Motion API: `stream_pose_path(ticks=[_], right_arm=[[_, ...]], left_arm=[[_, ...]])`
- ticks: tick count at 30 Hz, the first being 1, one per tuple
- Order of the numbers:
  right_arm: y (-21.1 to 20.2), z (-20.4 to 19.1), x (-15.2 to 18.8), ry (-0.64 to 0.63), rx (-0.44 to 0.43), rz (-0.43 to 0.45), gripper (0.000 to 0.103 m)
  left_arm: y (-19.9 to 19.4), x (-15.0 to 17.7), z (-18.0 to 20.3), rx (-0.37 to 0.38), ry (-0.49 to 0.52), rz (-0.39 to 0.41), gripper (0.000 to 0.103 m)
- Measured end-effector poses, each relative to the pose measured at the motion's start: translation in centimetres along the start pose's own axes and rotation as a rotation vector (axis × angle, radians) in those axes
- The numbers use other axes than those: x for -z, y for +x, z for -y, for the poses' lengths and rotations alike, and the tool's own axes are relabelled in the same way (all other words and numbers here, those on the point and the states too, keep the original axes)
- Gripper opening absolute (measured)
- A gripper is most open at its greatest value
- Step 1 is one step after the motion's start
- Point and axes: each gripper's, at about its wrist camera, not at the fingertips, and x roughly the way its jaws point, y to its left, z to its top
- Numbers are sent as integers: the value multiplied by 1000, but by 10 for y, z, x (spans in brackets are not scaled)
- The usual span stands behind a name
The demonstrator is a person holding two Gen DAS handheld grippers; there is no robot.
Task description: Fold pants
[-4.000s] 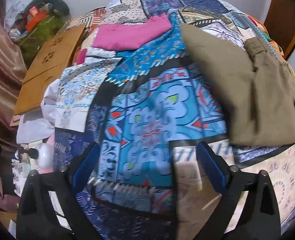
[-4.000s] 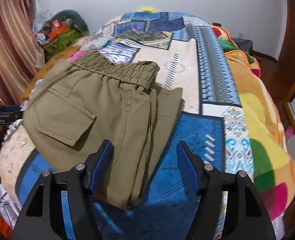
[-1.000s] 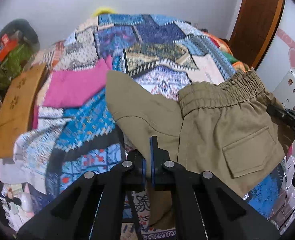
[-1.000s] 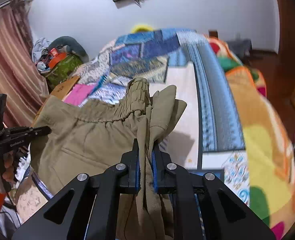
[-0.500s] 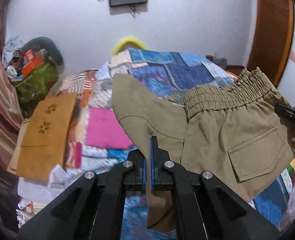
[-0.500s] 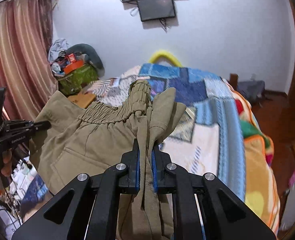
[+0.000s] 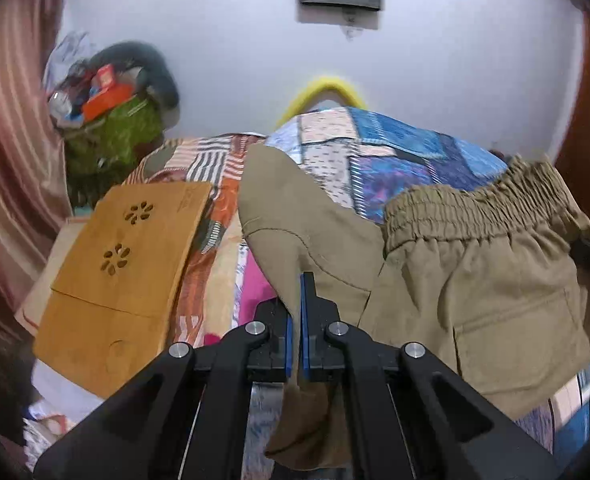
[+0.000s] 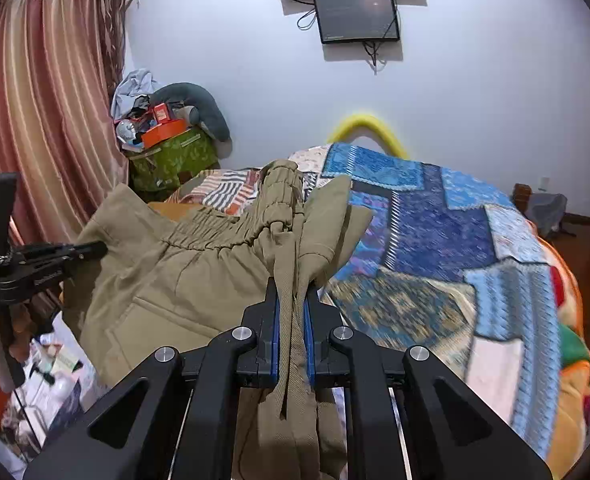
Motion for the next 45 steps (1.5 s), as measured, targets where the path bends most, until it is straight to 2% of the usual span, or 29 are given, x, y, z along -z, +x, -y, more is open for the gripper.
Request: stream_pose_path(ticks=[3,7,12,14,17,18,20,21,22,23,24,28,32,35,42,45], right_arm=[[28,-7,-6,-3,8,-4,8],[67,-10,-5,-14,16,-44,8],[105,-10,13,17,6,-96,9],[118,-10,25,17,18,-144,10],[132,-6,43,-6,49,-225,11],[133,-4,46,-7,62,-229,17],[131,2,53,17,71,-253,20],[130,6,55,33,73,-263,26],[129,8,56,47,81,-271,34],[125,9,56,54,100,-282,38],[122,8,55,49,117,-294,43],[98,-1,48,10,127,-300,44],[58,-18,33,-31,110,-227,45],[17,-33,18,-50,79,-152,53],[-90,-74,-10,-95,17,60,54],[-137,-90,-12,-116,-2,154,54]], left_arm=[[39,-7,-17,-6,-51,-9,3],[84,-3,-27,-32,-67,-44,3],[148,28,-41,-49,-112,-169,6],[171,45,-45,-54,-109,-238,8],[188,64,-51,-82,-92,-289,22],[187,67,-53,-68,-94,-286,22],[180,69,-57,-47,-102,-286,24],[176,68,-57,-48,-98,-292,30],[171,68,-56,-67,-82,-300,36],[165,67,-55,-90,-61,-304,44],[161,66,-55,-100,-45,-301,45],[123,61,-58,-98,-41,-291,45],[64,49,-50,-52,-43,-221,45],[7,40,-37,-26,-19,-138,45],[-148,29,-4,73,10,103,45],[-202,36,10,85,32,193,45]])
